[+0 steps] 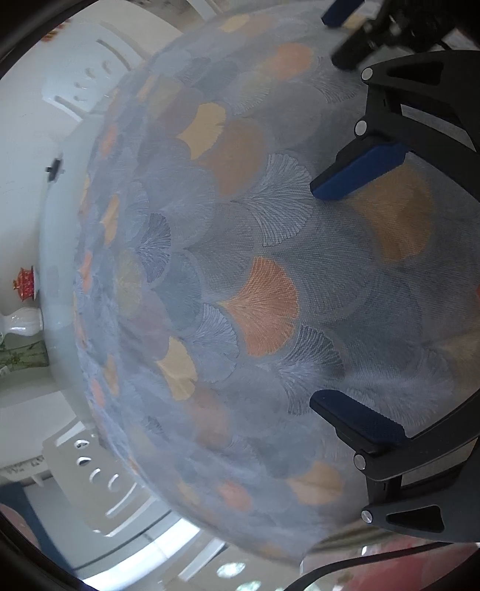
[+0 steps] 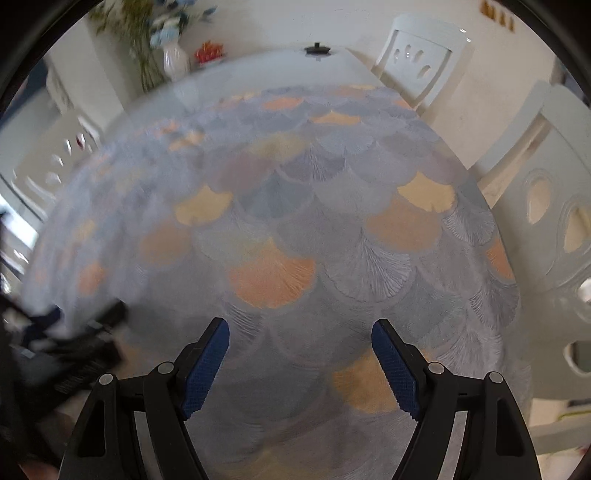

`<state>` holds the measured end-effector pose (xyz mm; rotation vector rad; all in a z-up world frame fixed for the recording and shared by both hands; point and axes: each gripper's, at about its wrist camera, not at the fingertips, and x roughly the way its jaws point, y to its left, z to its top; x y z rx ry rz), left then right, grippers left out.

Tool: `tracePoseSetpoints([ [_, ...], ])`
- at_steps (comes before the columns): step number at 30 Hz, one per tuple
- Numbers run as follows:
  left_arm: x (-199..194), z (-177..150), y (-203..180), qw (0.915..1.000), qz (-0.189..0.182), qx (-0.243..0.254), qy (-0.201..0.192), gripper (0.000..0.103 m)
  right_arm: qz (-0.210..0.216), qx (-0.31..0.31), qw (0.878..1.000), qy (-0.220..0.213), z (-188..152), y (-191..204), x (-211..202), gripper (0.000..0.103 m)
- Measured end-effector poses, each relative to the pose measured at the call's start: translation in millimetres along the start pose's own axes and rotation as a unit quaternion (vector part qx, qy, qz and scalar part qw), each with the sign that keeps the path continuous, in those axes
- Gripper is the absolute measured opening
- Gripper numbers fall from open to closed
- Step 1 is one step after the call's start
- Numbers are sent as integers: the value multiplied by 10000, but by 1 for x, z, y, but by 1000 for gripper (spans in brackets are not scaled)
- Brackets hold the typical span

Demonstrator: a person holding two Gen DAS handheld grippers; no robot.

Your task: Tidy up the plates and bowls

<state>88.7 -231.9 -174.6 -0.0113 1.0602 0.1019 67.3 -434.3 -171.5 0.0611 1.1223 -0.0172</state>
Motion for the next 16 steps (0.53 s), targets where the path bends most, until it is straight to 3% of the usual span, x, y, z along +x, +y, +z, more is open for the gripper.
tracePoseSetpoints([
  [2,-1,-6,8,9993,-240,-68,-269,103,-69,-244,9997,-49,-4,7,0,85],
  [4,-2,-11,7,9987,-257,28,-433,103,-61,-376,9993,-60,-8,12,4,102],
  [16,-3,-14,6,9985,-268,-106,-469,103,-79,-316,9964,-780,-24,10,2,103],
])
